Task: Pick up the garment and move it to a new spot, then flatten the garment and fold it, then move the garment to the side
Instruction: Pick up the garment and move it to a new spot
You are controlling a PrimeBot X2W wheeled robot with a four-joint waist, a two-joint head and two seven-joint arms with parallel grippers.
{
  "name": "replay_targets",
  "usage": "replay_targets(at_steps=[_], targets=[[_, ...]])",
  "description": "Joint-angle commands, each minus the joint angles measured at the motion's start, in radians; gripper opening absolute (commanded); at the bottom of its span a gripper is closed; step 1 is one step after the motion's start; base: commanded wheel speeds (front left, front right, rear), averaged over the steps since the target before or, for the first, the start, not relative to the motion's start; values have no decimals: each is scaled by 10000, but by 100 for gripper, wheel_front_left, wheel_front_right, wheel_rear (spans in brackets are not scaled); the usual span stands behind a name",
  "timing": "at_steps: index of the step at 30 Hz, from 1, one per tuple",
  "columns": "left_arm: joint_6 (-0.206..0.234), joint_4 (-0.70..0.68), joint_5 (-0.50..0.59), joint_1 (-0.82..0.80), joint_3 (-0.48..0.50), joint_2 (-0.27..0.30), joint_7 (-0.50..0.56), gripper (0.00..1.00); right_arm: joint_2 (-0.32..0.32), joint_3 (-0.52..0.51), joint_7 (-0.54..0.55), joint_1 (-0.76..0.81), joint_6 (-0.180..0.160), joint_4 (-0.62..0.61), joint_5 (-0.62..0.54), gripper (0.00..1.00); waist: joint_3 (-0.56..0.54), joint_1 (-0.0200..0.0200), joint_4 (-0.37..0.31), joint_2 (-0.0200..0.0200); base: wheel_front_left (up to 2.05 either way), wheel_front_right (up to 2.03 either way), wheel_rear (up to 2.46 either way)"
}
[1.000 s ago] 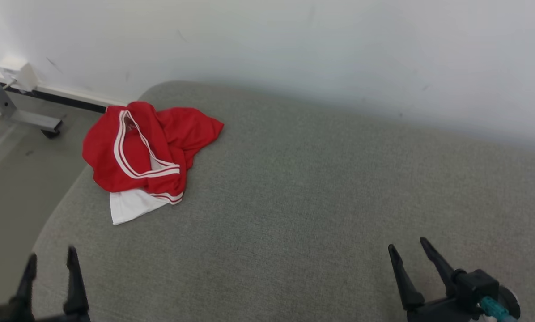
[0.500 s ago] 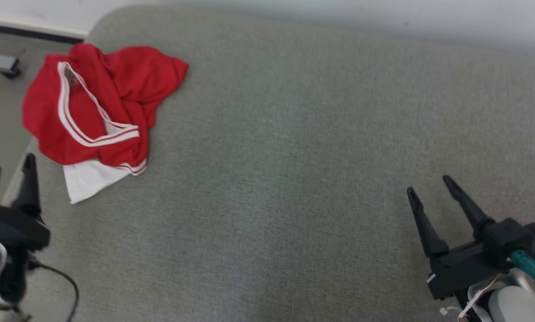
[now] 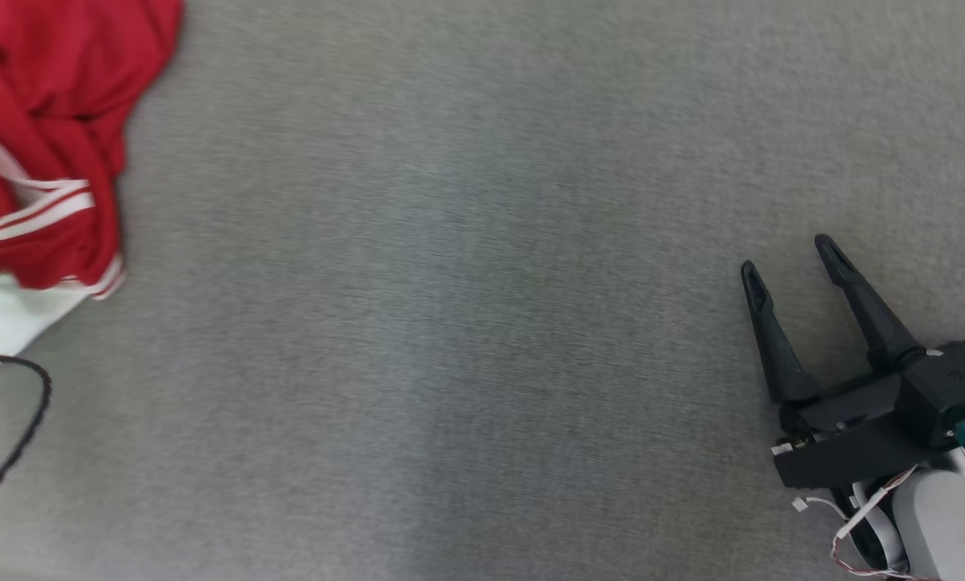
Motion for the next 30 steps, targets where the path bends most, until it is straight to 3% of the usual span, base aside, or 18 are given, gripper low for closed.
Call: replay_targets(at_steps=[1, 7, 14, 15, 16, 23, 30], targets=[[127, 3, -69, -190, 84, 30, 95, 100, 45, -23, -5, -21, -27, 109, -69, 100, 862, -2, -814, -2, 0, 0, 0], [839, 516, -369, -63, 281, -14, 908, 100, 209, -37, -160, -11, -28, 241, -149, 100, 1077, -2, -1324, -2, 0, 0, 0], [1149, 913, -829, -70, 543, -29, 1404, 100, 380, -27, -290, -42, -28, 462, -223, 100, 962, -2, -1611, -2, 0, 0, 0], [1161, 961, -815, -20, 521, -30, 1443, 33, 407, -15, -316, -38, -28, 497, -213, 100, 911, -2, -1624, -2, 0, 0, 0], [1154, 986, -785, 36, 489, -16, 1466, 0, 437, 6, -338, -44, -28, 515, -207, 100, 862, -2, -1633, -2, 0, 0, 0], [814, 741, -657, 274, 396, 250, 1365, 0, 559, 120, -535, -58, -27, 765, -110, 100, 143, -2, -1562, -2, 0, 0, 0], [624, 280, -509, 285, 290, 642, 1442, 0, 784, 387, -824, -13, -27, 1363, 111, 100, -1241, -2, -1429, -2, 0, 0, 0]])
